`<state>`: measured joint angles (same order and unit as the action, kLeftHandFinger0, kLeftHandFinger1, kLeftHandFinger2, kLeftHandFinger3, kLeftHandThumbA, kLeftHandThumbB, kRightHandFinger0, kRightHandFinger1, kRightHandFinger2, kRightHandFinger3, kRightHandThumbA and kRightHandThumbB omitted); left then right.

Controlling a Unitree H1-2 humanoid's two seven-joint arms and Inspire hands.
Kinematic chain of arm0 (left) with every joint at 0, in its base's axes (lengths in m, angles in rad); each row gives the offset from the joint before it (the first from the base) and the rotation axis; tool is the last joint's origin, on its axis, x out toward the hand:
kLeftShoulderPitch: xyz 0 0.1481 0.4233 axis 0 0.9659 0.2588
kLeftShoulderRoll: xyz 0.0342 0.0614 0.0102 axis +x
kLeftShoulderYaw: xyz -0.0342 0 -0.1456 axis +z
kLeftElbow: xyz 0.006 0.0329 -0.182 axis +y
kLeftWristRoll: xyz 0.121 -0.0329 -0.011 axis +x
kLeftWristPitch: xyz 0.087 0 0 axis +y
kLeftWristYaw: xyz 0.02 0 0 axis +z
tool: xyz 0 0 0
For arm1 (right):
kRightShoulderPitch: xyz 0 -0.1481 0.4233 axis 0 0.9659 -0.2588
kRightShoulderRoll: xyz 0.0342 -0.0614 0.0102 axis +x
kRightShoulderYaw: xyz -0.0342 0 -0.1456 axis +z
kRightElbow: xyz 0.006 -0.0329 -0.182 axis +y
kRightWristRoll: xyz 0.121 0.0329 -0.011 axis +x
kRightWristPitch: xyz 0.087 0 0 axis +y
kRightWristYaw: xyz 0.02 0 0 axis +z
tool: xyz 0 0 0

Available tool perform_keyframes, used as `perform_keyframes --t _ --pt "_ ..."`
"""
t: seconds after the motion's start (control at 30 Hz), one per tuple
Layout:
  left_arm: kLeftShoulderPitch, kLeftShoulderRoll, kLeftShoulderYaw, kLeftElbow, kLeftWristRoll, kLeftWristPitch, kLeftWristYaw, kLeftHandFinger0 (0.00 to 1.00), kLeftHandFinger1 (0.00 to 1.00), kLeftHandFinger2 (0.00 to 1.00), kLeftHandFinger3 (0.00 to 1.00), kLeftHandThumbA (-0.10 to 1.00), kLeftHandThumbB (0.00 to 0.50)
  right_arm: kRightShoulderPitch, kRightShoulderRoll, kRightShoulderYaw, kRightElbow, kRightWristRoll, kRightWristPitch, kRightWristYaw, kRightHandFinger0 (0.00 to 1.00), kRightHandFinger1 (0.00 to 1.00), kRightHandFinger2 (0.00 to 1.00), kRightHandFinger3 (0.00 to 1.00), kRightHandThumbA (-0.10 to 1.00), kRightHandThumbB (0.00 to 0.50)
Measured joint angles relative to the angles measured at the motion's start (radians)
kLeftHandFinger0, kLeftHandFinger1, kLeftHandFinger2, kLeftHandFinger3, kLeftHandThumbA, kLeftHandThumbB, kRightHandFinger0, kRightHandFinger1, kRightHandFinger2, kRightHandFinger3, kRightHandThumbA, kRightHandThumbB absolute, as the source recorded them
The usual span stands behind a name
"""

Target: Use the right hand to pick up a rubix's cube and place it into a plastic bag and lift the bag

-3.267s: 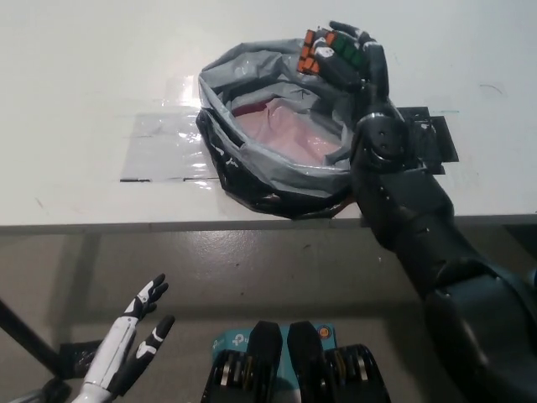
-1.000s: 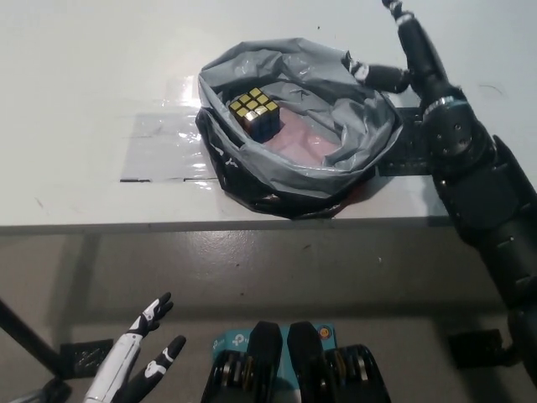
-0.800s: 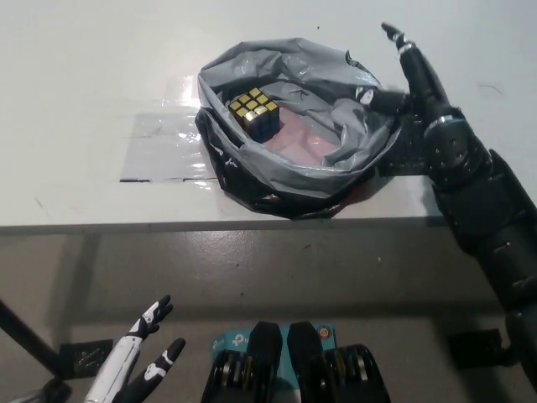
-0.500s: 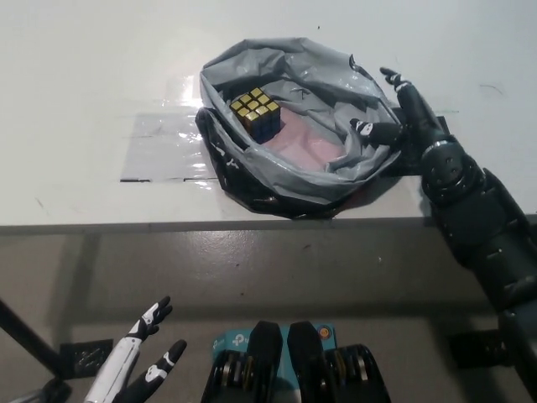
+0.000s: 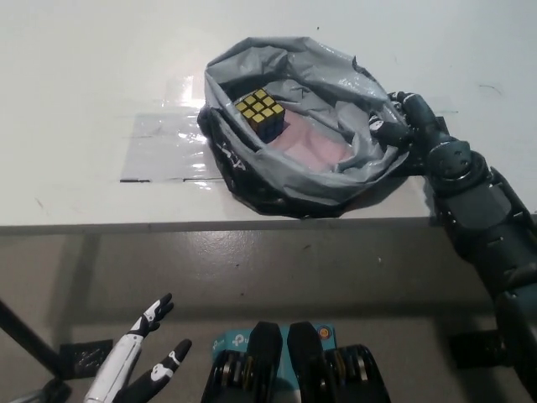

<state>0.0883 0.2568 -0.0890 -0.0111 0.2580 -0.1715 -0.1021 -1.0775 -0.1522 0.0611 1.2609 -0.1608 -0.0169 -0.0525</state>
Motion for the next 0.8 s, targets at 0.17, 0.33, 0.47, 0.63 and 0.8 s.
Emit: perform_keyframes --t 0.17,0.33,0.47,0.63,0.8 --pt "0.000 0.001 -0.002 0.000 0.011 0.000 0.000 1.00 1.00 1.00 1.00 0.74 0.118 0.000 0.012 -0.067 0.003 0.043 0.002 0.000 0.00 0.41 0.74 0.74 0.03 0.191" --pt "0.000 0.001 -0.002 0.000 0.019 0.000 0.000 1.00 1.00 1.00 1.00 0.69 0.114 0.003 0.018 -0.139 -0.037 0.094 0.006 0.002 0.00 0.42 0.78 0.67 0.02 0.171" --pt "0.000 0.001 -0.003 0.000 0.027 0.000 0.000 1.00 1.00 1.00 1.00 0.68 0.108 0.007 0.021 -0.154 -0.117 0.115 0.012 0.008 0.00 0.44 0.78 0.72 0.02 0.176" --pt "-0.002 0.001 -0.003 -0.001 0.031 0.000 0.000 1.00 1.00 1.00 1.00 0.70 0.113 0.011 0.043 -0.171 -0.238 0.139 0.041 0.016 0.00 0.38 0.73 0.70 -0.04 0.172" --pt "-0.004 0.001 -0.003 -0.002 0.032 0.000 0.000 1.00 1.00 1.00 1.00 0.67 0.096 0.016 0.081 -0.214 -0.367 0.178 0.101 0.017 0.00 0.18 0.55 0.42 -0.10 0.136"
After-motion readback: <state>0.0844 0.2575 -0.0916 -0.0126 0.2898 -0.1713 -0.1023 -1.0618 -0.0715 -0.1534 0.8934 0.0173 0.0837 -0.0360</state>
